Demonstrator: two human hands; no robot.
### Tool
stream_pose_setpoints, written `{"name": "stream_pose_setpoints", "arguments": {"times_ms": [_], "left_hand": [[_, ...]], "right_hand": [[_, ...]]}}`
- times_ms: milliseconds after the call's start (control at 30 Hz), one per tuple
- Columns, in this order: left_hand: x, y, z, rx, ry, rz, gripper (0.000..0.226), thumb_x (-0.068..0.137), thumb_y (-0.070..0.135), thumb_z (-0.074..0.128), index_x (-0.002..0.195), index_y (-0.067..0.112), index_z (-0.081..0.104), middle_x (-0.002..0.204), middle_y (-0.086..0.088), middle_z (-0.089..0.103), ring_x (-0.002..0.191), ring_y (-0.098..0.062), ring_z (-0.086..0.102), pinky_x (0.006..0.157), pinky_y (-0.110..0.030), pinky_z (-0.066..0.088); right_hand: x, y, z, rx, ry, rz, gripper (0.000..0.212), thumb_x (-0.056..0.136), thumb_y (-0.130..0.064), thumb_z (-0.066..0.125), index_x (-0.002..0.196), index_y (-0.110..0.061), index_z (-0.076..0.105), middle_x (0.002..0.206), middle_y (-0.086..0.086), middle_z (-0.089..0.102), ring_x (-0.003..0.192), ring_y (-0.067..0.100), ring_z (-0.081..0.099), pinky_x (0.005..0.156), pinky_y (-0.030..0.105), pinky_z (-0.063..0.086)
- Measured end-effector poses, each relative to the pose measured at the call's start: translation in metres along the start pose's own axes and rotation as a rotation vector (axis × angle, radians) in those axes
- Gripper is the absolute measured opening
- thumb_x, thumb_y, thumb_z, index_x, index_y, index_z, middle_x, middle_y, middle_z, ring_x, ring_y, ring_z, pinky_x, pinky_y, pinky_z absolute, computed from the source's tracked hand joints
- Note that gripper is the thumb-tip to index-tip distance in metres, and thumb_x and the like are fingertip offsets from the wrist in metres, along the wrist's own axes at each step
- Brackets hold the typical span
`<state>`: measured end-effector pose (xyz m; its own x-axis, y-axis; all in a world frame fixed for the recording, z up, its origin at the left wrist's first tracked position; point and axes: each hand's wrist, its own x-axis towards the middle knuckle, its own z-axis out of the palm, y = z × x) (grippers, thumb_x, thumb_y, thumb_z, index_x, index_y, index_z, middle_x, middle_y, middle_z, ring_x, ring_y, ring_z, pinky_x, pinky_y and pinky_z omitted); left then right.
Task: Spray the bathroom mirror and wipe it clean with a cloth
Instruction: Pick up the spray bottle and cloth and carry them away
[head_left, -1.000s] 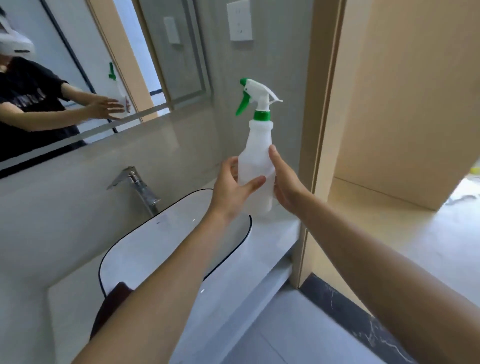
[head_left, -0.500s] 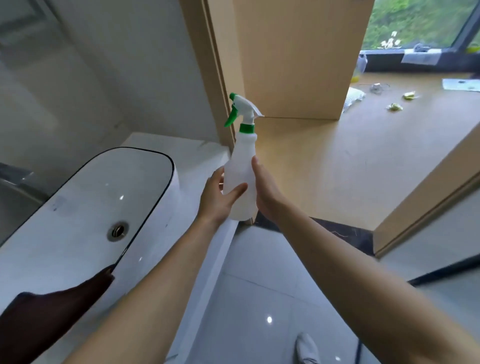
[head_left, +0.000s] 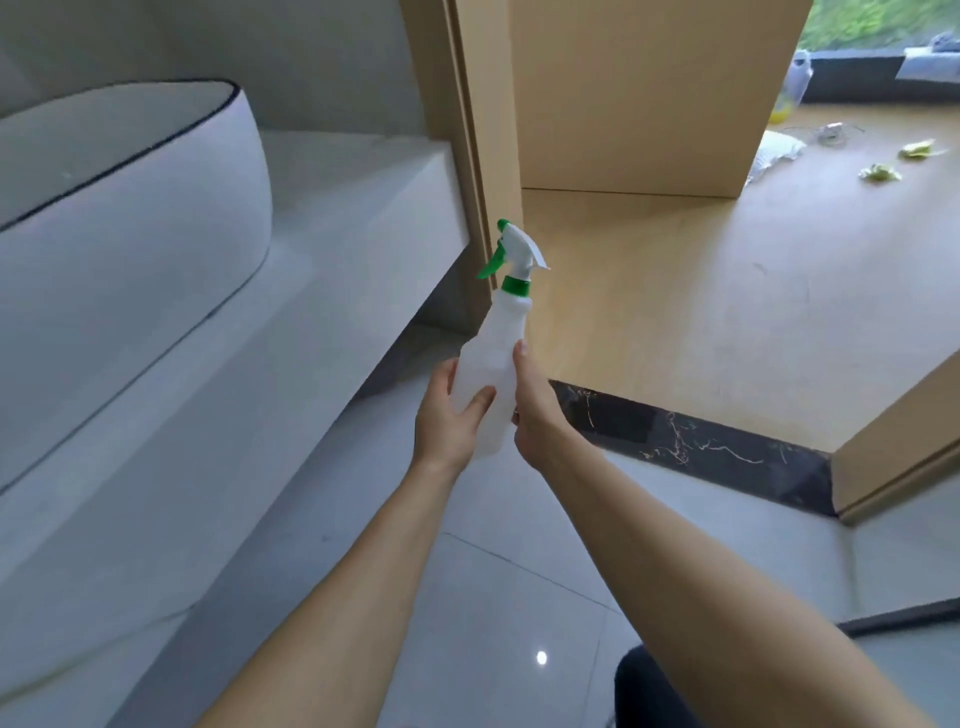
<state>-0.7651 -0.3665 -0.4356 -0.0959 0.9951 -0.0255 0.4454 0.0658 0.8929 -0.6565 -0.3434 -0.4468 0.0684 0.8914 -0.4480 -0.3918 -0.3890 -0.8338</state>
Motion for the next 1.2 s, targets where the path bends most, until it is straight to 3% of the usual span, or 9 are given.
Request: {"name": "stream_pose_setpoints", "arguments": {"times_ms": [67, 133, 267, 367, 633, 933, 1000, 1100, 1200], "left_hand": [[0.001, -0.036, 0.01, 0.03, 0.054, -0.002, 0.046, 0.093, 0.036, 0.067, 0.135, 0.031, 0.048, 0.125, 0.006, 0.057, 0.108, -0.014, 0.057, 0.083, -0.027, 0.051], [0.004, -0.068, 0.016, 0.073, 0.091, 0.016, 0.048, 0.094, 0.037, 0.065, 0.138, 0.033, 0.047, 0.131, 0.005, 0.054, 0.113, -0.014, 0.055, 0.092, -0.033, 0.053], [0.016, -0.115, 0.013, 0.168, 0.149, 0.068, 0.056, 0.095, 0.041, 0.061, 0.146, 0.03, 0.041, 0.142, 0.004, 0.05, 0.127, -0.018, 0.05, 0.105, -0.045, 0.048], [0.024, -0.144, 0.003, 0.209, 0.202, 0.076, 0.054, 0.095, 0.042, 0.059, 0.145, 0.031, 0.04, 0.14, 0.005, 0.053, 0.127, -0.021, 0.052, 0.103, -0.049, 0.048], [0.044, -0.189, -0.029, 0.189, 0.299, -0.009, 0.049, 0.097, 0.032, 0.06, 0.141, 0.02, 0.043, 0.133, -0.002, 0.057, 0.112, -0.02, 0.056, 0.091, -0.029, 0.047], [0.056, -0.206, -0.046, 0.219, 0.458, -0.066, 0.047, 0.094, 0.036, 0.063, 0.135, 0.021, 0.047, 0.129, 0.0, 0.06, 0.103, -0.017, 0.056, 0.089, -0.029, 0.048], [0.055, -0.21, -0.051, 0.208, 0.507, -0.092, 0.046, 0.094, 0.038, 0.063, 0.134, 0.021, 0.046, 0.127, 0.0, 0.06, 0.099, -0.015, 0.054, 0.085, -0.027, 0.046], [0.05, -0.216, -0.056, 0.148, 0.565, -0.124, 0.045, 0.095, 0.038, 0.062, 0.132, 0.018, 0.045, 0.128, 0.001, 0.056, 0.101, -0.01, 0.05, 0.084, -0.025, 0.042], [0.045, -0.224, -0.059, 0.061, 0.599, -0.13, 0.044, 0.095, 0.034, 0.063, 0.131, 0.017, 0.046, 0.133, 0.0, 0.057, 0.108, -0.009, 0.054, 0.085, -0.025, 0.045]], "right_hand": [[0.02, 0.031, -0.007, 0.005, -0.051, 0.025, 0.041, 0.103, -0.055, 0.033, 0.103, -0.024, 0.059, 0.101, 0.0, 0.067, 0.092, 0.016, 0.065, 0.074, 0.03, 0.052], [0.035, 0.057, -0.009, 0.018, -0.107, 0.018, 0.043, 0.103, -0.056, 0.032, 0.11, -0.023, 0.059, 0.104, 0.001, 0.068, 0.092, 0.016, 0.065, 0.067, 0.027, 0.052], [0.06, 0.106, 0.002, 0.096, -0.236, 0.001, 0.067, 0.09, -0.072, 0.041, 0.139, -0.028, 0.05, 0.133, 0.005, 0.062, 0.121, 0.028, 0.061, 0.102, 0.048, 0.051], [0.075, 0.128, 0.015, 0.132, -0.308, 0.003, 0.061, 0.092, -0.068, 0.045, 0.137, -0.027, 0.051, 0.134, 0.004, 0.06, 0.121, 0.027, 0.059, 0.105, 0.045, 0.049], [0.103, 0.16, 0.055, 0.216, -0.363, 0.08, 0.019, 0.1, -0.033, 0.053, 0.105, -0.018, 0.063, 0.113, 0.012, 0.064, 0.107, 0.03, 0.063, 0.098, 0.041, 0.052], [0.131, 0.178, 0.093, 0.148, -0.424, 0.06, 0.029, 0.101, -0.021, 0.044, 0.118, -0.006, 0.062, 0.114, 0.014, 0.066, 0.115, 0.035, 0.061, 0.106, 0.047, 0.048], [0.133, 0.178, 0.104, 0.083, -0.454, 0.023, 0.026, 0.101, -0.022, 0.044, 0.111, -0.01, 0.065, 0.113, 0.014, 0.068, 0.108, 0.031, 0.063, 0.101, 0.044, 0.05], [0.133, 0.177, 0.115, -0.019, -0.496, -0.04, 0.024, 0.102, -0.02, 0.044, 0.112, -0.016, 0.066, 0.102, 0.005, 0.071, 0.09, 0.02, 0.066, 0.074, 0.031, 0.055], [0.132, 0.18, 0.122, -0.11, -0.546, -0.093, 0.03, 0.103, -0.02, 0.041, 0.121, -0.021, 0.065, 0.113, 0.007, 0.07, 0.101, 0.025, 0.067, 0.083, 0.038, 0.057]]}}
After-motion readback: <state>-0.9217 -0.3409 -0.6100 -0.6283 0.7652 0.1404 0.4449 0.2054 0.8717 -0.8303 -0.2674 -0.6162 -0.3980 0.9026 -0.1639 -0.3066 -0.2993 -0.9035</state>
